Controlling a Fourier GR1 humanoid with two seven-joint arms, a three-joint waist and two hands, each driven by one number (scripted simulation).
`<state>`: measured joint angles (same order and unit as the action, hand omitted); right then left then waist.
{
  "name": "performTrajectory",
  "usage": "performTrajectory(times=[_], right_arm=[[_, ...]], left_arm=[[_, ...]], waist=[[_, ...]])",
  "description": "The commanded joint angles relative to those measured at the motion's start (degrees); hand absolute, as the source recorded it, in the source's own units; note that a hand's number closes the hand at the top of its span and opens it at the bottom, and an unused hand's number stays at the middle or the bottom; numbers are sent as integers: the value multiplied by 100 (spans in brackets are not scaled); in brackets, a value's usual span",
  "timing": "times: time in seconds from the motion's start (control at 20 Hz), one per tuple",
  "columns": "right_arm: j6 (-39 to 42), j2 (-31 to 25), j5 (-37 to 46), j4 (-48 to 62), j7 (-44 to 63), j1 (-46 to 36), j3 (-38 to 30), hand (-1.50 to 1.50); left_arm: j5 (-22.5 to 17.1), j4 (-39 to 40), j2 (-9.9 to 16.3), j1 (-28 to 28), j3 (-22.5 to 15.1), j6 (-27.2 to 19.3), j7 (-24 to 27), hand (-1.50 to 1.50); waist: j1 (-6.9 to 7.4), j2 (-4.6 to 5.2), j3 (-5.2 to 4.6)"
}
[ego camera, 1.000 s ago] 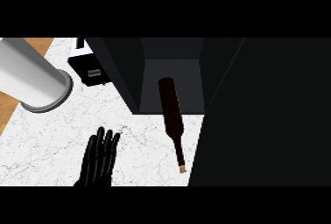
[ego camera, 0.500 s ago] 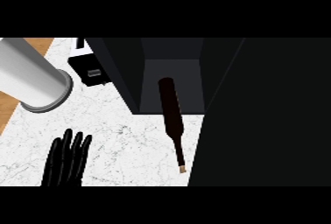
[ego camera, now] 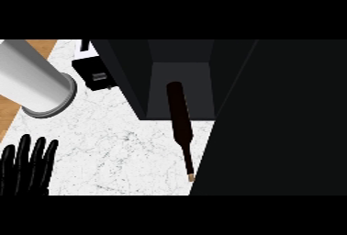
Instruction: Pick up the wine, place it into the cabinet and close the cabinet
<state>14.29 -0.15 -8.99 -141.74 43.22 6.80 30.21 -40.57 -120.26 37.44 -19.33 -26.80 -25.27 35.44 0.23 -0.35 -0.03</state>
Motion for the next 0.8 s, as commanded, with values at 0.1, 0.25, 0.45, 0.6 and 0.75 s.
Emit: performTrajectory(times=[0.1, 0.25, 0.45, 0.6, 0.75], right_arm=[[-63, 12, 333, -506, 6, 134, 1059, 150], [-1172, 15, 841, -353, 286, -735, 1708, 150], [-1562, 10, 1333, -21, -6, -665, 2577, 150], [-1869, 1, 1457, 6, -130, -718, 2777, 150], [-2164, -1, 1414, 280, -218, -1235, 2481, 150]], left_arm=[[-732, -146, 549, -497, 1138, 794, -111, -150], [-748, 204, 518, -614, 1290, 1143, 49, -150], [-979, 255, 622, -376, 1622, 1308, -223, -150], [-891, 397, 624, -531, 1653, 1453, -113, -150], [-1128, 326, 868, -549, 1956, 1663, -409, -150]], waist=[[15, -5, -1], [55, -4, -15], [-29, -17, -13], [-21, -44, -19], [45, -5, -13]])
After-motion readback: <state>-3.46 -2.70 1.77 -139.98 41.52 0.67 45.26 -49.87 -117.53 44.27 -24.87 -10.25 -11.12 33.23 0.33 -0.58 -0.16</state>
